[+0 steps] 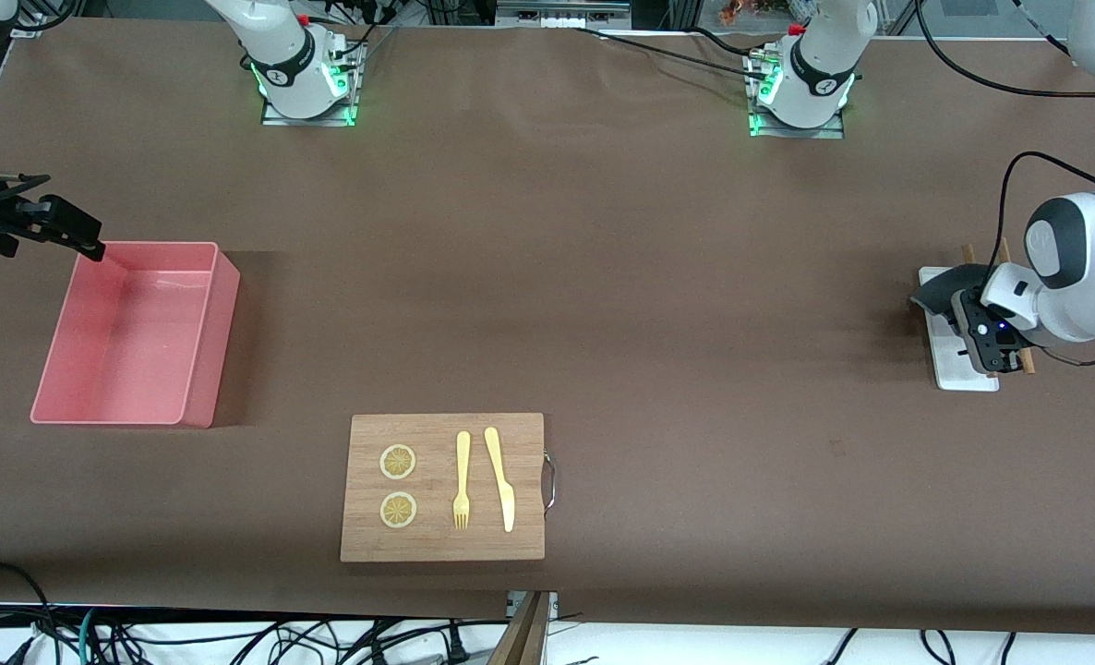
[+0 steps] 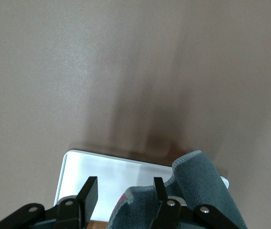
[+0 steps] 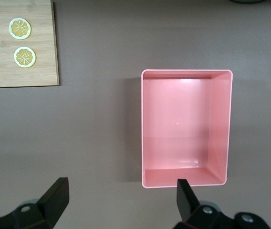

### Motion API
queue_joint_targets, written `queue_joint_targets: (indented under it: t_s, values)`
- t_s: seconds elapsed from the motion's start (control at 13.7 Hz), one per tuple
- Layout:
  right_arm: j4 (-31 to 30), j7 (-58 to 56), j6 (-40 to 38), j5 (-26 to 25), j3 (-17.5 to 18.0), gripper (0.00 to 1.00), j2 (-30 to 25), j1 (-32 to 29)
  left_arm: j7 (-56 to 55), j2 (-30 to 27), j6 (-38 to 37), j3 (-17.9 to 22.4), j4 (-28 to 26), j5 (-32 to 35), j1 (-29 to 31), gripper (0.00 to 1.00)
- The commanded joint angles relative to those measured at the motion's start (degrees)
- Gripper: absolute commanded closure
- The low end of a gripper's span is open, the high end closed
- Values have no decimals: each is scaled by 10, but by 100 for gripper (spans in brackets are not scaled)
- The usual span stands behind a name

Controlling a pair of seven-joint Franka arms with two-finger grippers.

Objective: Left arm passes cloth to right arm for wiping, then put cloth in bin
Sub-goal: 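Lower the left gripper onto the grey cloth on the white holder and grasp, then lift the cloth with the left gripper while the right gripper moves toward it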

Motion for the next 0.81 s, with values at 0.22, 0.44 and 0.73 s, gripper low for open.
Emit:
queue_joint_targets:
  t_s: [0.22,0.44,0.73]
  values:
    - [4,-8,-4,7,0,0,21,-5,32,11,0,-3,10,15,14,64]
    - [-2,6,0,10,2,0,22,-1,33,11,-3,-4,11,15,12,100]
    - [-4,92,16,78,4,0,50,-1,41,7,-11,-7,23,16,10,100]
